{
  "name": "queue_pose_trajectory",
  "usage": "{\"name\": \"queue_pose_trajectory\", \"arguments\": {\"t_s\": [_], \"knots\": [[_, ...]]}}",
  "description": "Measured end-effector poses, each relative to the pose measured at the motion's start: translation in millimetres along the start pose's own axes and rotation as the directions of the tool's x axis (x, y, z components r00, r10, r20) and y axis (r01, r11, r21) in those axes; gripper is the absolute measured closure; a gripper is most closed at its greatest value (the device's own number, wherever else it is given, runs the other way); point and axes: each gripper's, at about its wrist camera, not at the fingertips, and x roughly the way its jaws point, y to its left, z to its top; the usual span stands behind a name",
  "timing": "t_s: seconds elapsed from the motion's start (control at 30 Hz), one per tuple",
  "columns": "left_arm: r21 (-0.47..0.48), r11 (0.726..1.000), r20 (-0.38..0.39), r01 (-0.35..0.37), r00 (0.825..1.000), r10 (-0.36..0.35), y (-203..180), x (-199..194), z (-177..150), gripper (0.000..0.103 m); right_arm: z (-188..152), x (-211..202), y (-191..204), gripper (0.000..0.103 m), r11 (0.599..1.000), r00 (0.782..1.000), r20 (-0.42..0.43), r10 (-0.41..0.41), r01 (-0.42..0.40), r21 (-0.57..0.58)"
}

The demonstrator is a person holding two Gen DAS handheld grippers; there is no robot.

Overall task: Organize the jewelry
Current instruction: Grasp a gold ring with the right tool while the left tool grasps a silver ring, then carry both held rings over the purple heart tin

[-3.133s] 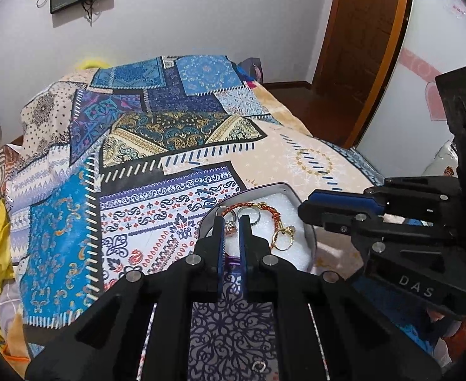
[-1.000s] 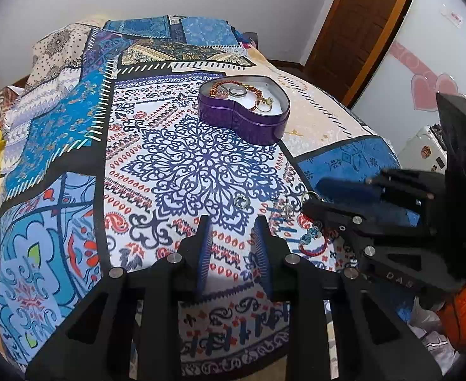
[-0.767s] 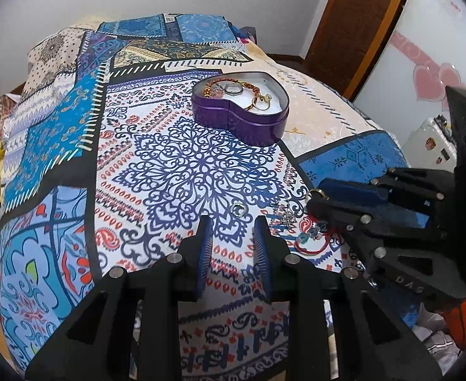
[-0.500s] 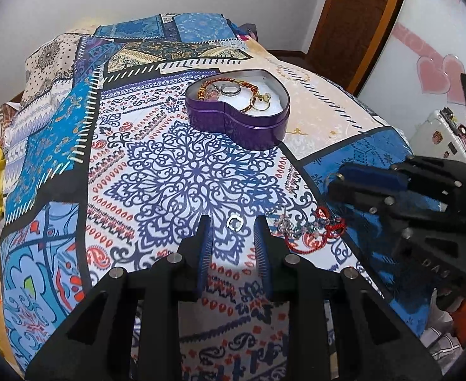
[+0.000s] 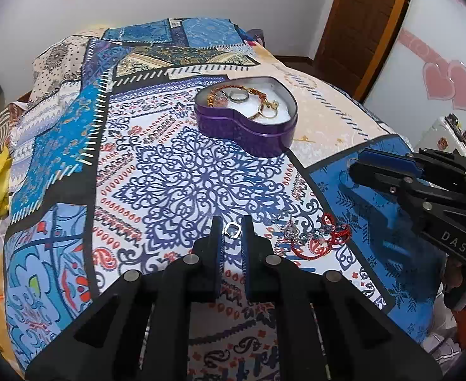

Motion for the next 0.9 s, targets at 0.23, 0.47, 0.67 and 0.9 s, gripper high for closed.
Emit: {"name": "queue_pose_trajectory", "arguments": {"t_s": [0.23, 0.47, 0.67, 0.9], "knots": [[0.007, 1.000, 0.054, -0.010, 0.998, 0.010, -1.5, -20.7, 10.3, 0.094, 10.0, -13.1, -1.9, 0.086, 1.000, 0.999, 0.043, -0.016, 0.016, 0.005], [0.026, 1.000, 0.134, -0.011, 0.991, 0.008, -10.4, -44.3, 29.1, 0.094, 26.5, -27.6, -5.0, 0.086, 1.000, 0.994, 0.105, -0.025, 0.023, 0.016], [0.034, 0.999, 0.182, -0.004, 0.983, -0.003, -14.6, -54.7, 47.3, 0.094, 40.6, -35.5, -5.1, 0.086, 0.999, 0.988, 0.155, -0.029, 0.027, 0.017], [0.031, 1.000, 0.219, 0.003, 0.976, -0.010, -14.3, -58.7, 64.6, 0.094, 56.3, -36.5, -5.8, 0.086, 1.000, 0.980, 0.196, -0.021, 0.016, 0.027]]}}
